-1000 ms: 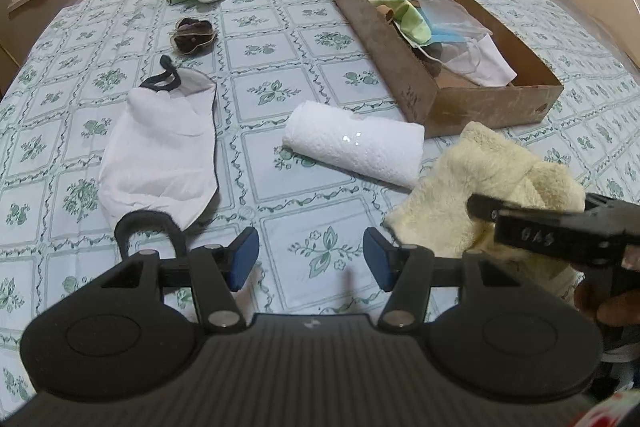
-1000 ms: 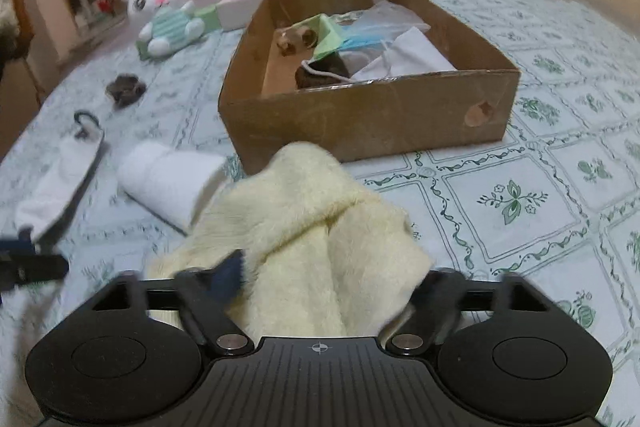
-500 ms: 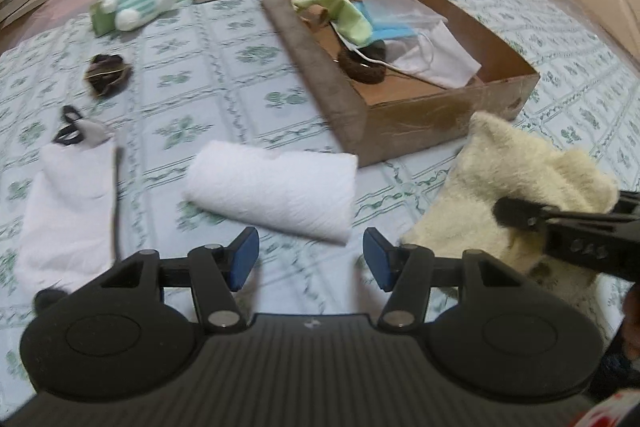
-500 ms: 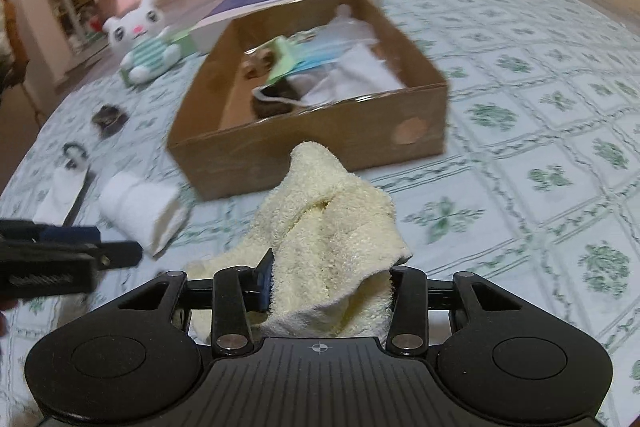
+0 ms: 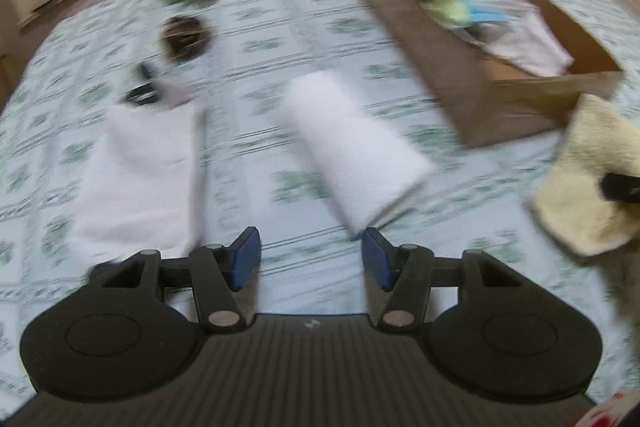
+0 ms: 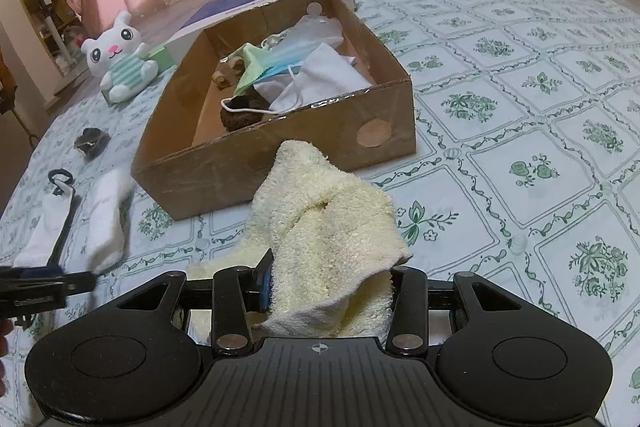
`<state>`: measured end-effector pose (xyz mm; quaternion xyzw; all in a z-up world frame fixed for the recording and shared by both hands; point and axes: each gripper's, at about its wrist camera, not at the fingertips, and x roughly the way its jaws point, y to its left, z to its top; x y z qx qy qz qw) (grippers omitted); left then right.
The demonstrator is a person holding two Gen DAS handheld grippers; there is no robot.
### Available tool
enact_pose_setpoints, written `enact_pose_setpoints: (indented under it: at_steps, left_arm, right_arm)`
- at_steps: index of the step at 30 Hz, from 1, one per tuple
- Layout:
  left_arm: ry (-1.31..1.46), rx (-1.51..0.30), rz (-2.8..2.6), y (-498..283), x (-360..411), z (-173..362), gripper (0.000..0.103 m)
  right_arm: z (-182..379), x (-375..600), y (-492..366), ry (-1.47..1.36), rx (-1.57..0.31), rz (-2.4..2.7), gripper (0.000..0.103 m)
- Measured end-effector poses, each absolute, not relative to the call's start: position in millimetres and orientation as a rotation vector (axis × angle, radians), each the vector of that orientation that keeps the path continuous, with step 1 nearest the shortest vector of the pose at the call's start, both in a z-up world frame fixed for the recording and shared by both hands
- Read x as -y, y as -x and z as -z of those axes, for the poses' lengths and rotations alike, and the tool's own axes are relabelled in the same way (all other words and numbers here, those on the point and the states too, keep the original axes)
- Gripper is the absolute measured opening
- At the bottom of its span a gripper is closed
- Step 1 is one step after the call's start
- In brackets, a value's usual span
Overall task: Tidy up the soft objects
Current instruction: 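Grasp the white paper towel roll with the left tool while the right tool holds the towel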
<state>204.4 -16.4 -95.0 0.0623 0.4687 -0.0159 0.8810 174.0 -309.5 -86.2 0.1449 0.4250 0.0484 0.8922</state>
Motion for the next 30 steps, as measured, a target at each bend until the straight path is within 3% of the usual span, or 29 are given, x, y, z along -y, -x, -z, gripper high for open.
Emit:
enact_pose_setpoints:
  at_steps: [6, 8, 16, 30]
  left_arm:
    - [-0.093, -0.952, 0.054, -205, -1, 78, 0.056]
    - [-0.055, -0.941, 0.107, -210, 5, 70, 0.062]
    - [-0.024, -0.973, 0.155, -252, 40, 75, 0.062]
    - [-0.048, -1.011, 0.132, -261, 34, 92, 0.051]
  right_arm:
    - [82, 313, -179, -0.289, -0.867, -0.086, 0.042]
    - [81, 315, -180, -0.288, -0.863, -0.078, 0.042]
    - [80, 323, -180, -0.298, -0.854, -0.055, 0.042]
    - [81, 325, -177, -0.306, -0.858, -0.059, 0.042]
